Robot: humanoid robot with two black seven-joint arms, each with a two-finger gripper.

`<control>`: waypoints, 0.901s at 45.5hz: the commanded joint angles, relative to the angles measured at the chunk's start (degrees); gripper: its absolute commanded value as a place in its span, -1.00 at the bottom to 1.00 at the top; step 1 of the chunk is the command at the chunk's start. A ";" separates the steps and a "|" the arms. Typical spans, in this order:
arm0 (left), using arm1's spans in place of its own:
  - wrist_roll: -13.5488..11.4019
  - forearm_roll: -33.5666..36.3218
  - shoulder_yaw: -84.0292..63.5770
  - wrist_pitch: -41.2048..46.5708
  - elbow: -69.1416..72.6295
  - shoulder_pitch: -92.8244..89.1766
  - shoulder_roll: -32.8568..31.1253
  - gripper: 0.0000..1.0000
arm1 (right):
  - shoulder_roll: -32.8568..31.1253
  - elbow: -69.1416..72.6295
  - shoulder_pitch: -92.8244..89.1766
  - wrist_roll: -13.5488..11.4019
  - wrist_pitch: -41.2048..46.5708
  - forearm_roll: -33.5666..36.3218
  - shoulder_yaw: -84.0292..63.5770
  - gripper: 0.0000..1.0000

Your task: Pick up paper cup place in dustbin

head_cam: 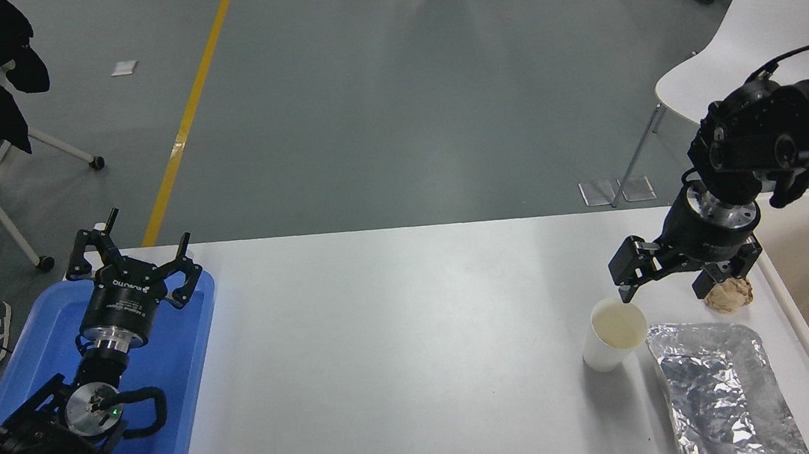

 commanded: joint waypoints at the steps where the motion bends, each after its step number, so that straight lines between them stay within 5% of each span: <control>1: -0.03 0.00 0.00 0.00 0.00 0.00 0.00 1.00 | 0.11 -2.08 -5.96 -0.17 -7.22 -0.11 1.14 1.00; 26: -0.03 0.00 0.00 -0.09 0.00 0.00 0.00 1.00 | 0.90 -2.00 -11.33 -0.08 -16.81 -0.28 2.81 0.97; 37: -0.03 0.00 0.00 0.00 0.00 0.00 0.00 1.00 | 0.81 -2.00 -11.59 -0.17 -18.39 0.95 2.72 0.67; 41: -0.03 0.00 0.00 -0.09 0.00 0.00 0.00 1.00 | 0.81 -1.65 -11.68 -0.26 -18.13 0.95 2.72 0.29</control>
